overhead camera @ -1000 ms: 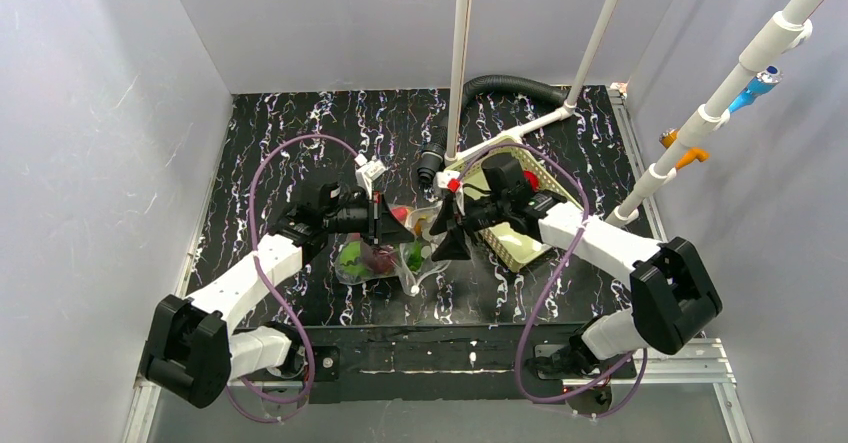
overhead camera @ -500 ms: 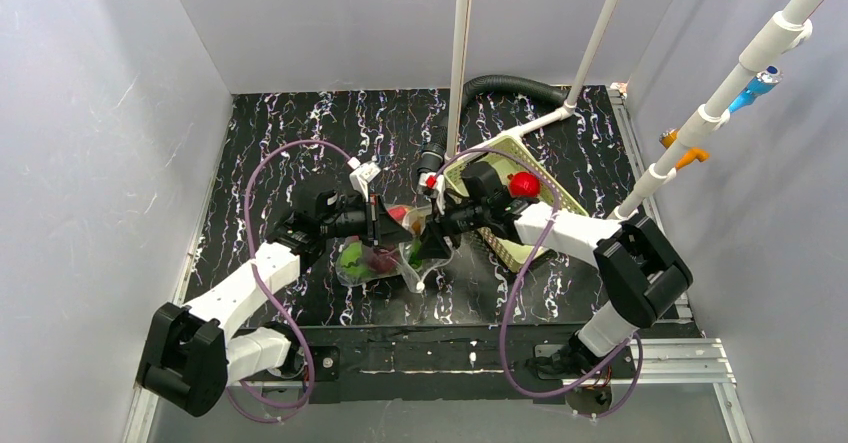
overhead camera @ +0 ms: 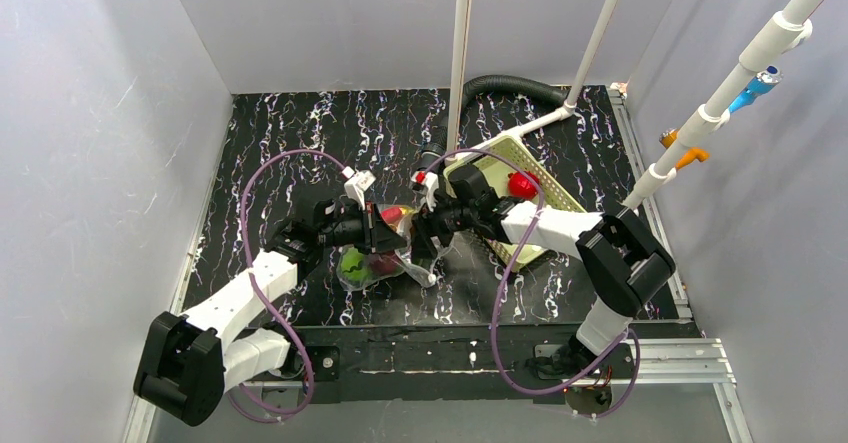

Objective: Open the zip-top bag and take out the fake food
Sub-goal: Pick up the fake fruit from the zipper food storage bag.

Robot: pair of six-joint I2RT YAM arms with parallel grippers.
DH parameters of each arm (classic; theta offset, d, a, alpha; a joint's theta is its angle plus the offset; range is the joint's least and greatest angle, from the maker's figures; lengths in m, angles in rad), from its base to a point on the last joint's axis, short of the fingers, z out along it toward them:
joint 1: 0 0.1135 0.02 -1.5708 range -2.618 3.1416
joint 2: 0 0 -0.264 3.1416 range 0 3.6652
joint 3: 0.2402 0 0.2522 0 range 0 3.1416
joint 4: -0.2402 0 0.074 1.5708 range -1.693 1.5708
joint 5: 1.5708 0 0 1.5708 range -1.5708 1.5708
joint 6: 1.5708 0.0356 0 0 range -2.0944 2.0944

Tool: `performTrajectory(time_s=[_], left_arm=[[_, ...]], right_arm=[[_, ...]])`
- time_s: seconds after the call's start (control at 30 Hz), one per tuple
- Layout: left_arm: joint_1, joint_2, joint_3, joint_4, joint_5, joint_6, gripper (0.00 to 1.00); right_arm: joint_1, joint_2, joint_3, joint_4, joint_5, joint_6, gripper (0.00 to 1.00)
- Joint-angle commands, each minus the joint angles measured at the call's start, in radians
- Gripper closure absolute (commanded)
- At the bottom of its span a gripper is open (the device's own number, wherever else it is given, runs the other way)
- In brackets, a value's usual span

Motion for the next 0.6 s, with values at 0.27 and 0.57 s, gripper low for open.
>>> performTrajectory(time_s=[0.27, 0.57], left_arm=[[-0.004, -0.066, 0.018, -0.059, -0.039, 0.008, 0.95], [-0.002, -0.17, 0.051, -0.224, -0.161, 0.065, 0.59]], right_arm=[[0.01, 0.066, 0.083, 0.047, 0.053, 0.145, 0.15], [0.01, 0.077, 0.091, 0.056, 0.059, 0.184, 0.11]])
